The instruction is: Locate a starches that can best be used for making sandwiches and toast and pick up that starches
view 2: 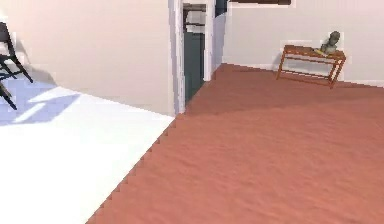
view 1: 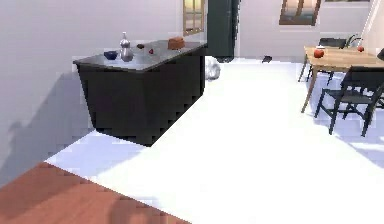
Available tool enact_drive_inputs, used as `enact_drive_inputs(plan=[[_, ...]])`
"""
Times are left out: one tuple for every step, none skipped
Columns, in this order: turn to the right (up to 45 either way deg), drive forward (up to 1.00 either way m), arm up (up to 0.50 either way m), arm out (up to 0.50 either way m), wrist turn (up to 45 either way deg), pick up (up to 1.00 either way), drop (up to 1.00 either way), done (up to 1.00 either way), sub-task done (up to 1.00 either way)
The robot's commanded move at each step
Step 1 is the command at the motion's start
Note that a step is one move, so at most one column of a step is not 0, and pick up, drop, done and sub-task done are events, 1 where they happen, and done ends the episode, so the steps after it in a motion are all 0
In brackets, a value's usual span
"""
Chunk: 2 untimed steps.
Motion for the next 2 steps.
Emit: enact_drive_inputs(plan=[[6.0, 0.00, 0.00, 0.00, 0.0, 0.00, 0.00, 0.00, 0.00], [0.0, 1.00, 0.00, 0.00, 0.0, 0.00, 0.00, 0.00, 0.00]])
